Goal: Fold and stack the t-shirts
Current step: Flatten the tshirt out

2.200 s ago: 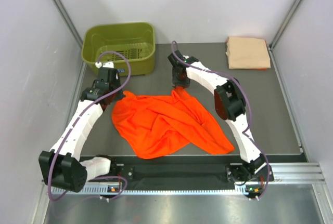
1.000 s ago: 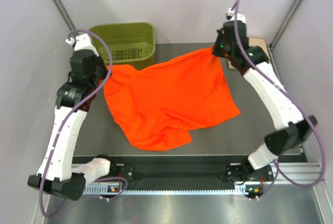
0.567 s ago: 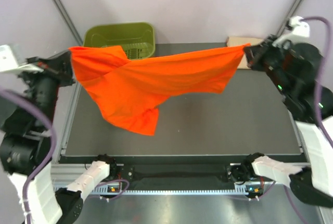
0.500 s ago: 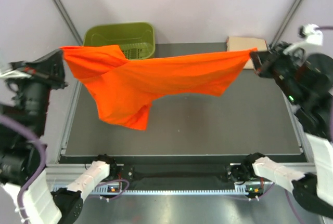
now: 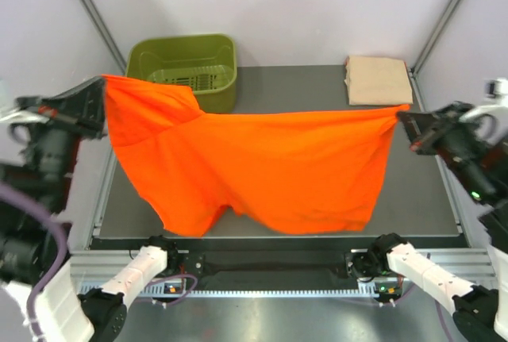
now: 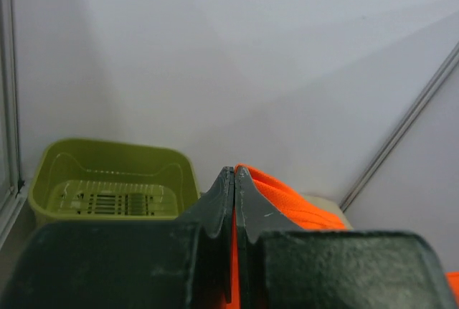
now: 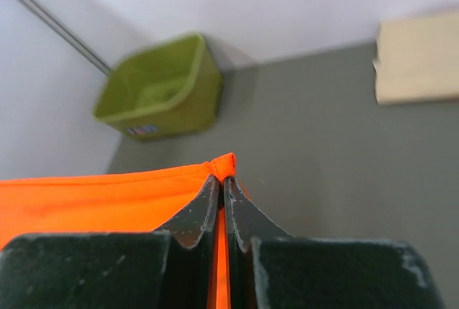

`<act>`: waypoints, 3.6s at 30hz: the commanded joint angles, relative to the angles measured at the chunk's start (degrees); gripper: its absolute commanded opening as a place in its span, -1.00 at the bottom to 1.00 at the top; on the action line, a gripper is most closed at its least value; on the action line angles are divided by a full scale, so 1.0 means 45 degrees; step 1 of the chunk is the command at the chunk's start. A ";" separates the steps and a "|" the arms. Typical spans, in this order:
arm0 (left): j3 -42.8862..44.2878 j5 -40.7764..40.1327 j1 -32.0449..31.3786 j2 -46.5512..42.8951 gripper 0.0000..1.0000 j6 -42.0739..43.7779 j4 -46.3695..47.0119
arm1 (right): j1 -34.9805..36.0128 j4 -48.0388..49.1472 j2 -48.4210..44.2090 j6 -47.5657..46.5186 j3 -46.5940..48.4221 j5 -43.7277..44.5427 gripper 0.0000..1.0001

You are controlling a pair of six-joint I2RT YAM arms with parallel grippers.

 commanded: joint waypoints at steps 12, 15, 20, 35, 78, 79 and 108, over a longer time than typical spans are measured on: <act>-0.4504 -0.0242 0.0106 0.6112 -1.00 0.1389 0.5948 | -0.2338 0.3588 0.6307 -0.1082 -0.2652 0.0231 -1.00; -0.2926 -0.0087 0.0184 0.7426 -1.00 0.1409 0.6302 | -0.2886 0.3533 0.7638 -0.1493 -0.1130 0.0034 -1.00; -0.1239 0.0169 0.0204 0.7977 -1.00 0.1332 0.5932 | -0.3102 0.3220 0.8210 -0.1846 0.1137 -0.0006 -1.00; -0.0537 -0.0456 0.0204 0.1827 -1.00 0.0140 0.3277 | -0.3122 0.0450 0.1885 -0.1144 0.1568 -0.1100 -1.00; -0.7295 0.1906 0.0282 1.0800 -1.00 0.1818 0.7728 | -0.4019 0.9021 0.9572 -0.1123 -0.6423 -0.0318 -1.00; -0.6654 0.1907 0.0301 1.1137 -1.00 0.1935 0.7688 | -0.4098 0.8924 1.0119 -0.1201 -0.5974 -0.0415 -1.00; -0.8185 0.2277 0.0458 0.8994 -1.00 0.1937 0.6497 | -0.5290 0.4881 1.3290 -0.2432 -0.2980 -0.1880 -0.91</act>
